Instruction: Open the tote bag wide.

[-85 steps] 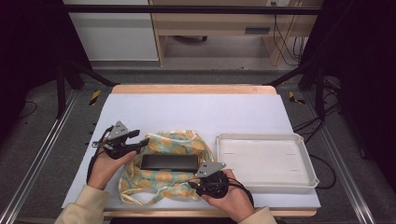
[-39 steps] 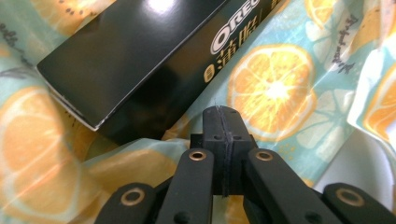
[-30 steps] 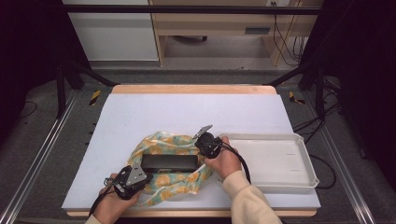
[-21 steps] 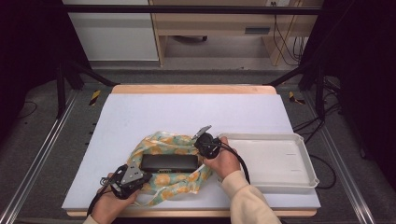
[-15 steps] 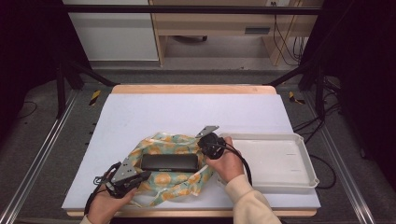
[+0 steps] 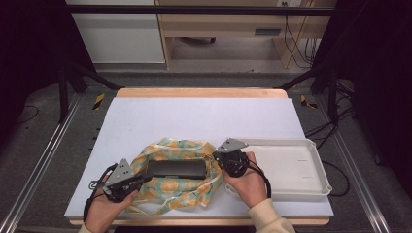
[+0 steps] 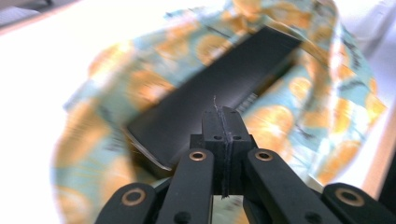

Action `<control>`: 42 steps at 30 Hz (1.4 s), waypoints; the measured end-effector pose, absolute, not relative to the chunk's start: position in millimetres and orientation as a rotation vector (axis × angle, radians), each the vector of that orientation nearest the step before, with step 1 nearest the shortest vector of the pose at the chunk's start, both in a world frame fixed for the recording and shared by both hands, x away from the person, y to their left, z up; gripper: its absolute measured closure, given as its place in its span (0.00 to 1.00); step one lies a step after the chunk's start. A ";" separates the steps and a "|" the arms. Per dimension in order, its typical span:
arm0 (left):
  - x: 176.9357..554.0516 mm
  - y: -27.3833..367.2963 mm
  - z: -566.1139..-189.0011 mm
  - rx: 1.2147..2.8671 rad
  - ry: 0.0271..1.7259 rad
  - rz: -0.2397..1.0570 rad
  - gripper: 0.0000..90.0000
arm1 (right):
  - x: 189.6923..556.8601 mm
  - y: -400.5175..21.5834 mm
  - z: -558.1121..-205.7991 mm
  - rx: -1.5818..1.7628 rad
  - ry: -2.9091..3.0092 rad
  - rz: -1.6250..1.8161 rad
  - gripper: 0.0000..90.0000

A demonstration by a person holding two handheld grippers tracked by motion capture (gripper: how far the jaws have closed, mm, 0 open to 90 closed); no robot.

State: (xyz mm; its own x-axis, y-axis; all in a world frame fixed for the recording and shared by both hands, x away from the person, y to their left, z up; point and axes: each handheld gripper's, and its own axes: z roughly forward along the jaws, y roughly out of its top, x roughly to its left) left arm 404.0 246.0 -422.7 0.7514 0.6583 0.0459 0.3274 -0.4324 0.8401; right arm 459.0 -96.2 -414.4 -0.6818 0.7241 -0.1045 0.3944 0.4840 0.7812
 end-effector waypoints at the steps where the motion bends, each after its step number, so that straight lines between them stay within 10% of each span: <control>1: 409.0 248.3 -419.5 2.035 0.750 0.482 1.00 | 455.2 -96.8 -415.1 0.929 2.307 1.065 1.00; 42: 488.3 268.9 -478.6 2.161 0.930 0.499 1.00 | 409.1 -53.2 -474.6 0.832 2.552 0.946 1.00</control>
State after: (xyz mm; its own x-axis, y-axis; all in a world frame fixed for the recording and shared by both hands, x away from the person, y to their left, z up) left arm 488.3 268.9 -478.6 0.6648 0.7442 0.0649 0.4652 -0.4805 0.7435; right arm 409.1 -53.2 -474.6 -0.7893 0.6098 -0.0713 0.4159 0.6165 0.6686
